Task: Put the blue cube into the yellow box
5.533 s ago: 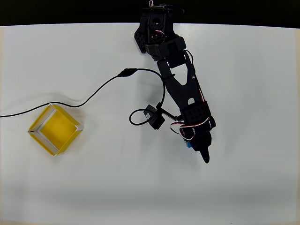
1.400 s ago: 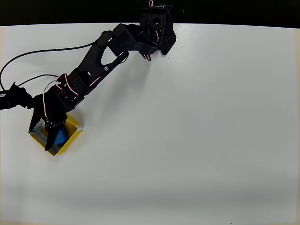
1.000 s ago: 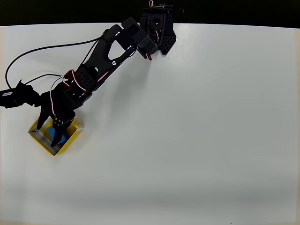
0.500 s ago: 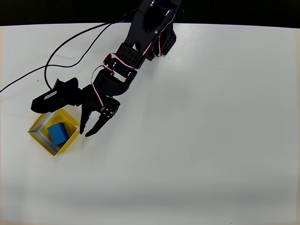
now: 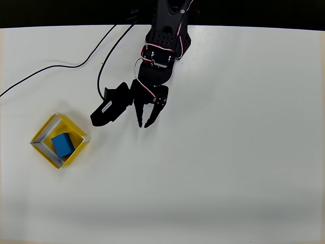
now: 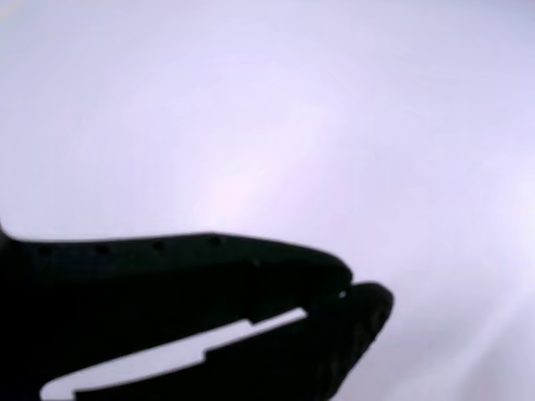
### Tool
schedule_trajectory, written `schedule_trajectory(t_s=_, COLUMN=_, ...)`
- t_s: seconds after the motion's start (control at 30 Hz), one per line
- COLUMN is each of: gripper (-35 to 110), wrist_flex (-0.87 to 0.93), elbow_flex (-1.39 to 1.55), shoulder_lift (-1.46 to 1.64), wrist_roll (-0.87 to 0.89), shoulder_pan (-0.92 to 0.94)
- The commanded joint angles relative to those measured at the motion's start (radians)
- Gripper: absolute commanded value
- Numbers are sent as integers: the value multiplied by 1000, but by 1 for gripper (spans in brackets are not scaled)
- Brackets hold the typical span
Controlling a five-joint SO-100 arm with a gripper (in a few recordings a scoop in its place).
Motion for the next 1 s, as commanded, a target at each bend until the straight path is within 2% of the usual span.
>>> schedule_trajectory(t_s=0.0, gripper=0, wrist_flex=252, elbow_flex=26, shoulder_lift=132, wrist_roll=26, shoulder_pan=-12)
schedule_trajectory(t_s=0.2, gripper=0, wrist_flex=644, elbow_flex=26, shoulder_lift=215, wrist_roll=54, shoulder_pan=-71)
schedule_trajectory(t_s=0.33, gripper=0, wrist_flex=815, elbow_flex=26, shoulder_lift=216, wrist_roll=31, shoulder_pan=-92)
schedule_trajectory(t_s=0.43, gripper=0, wrist_flex=811, elbow_flex=26, shoulder_lift=216, wrist_roll=48, shoulder_pan=-94)
schedule_trajectory(t_s=0.57, gripper=0, wrist_flex=816, elbow_flex=26, shoulder_lift=216, wrist_roll=-14, shoulder_pan=-89)
schedule_trajectory(t_s=0.97, gripper=1, wrist_flex=816, elbow_flex=26, shoulder_lift=216, wrist_roll=11, shoulder_pan=-91)
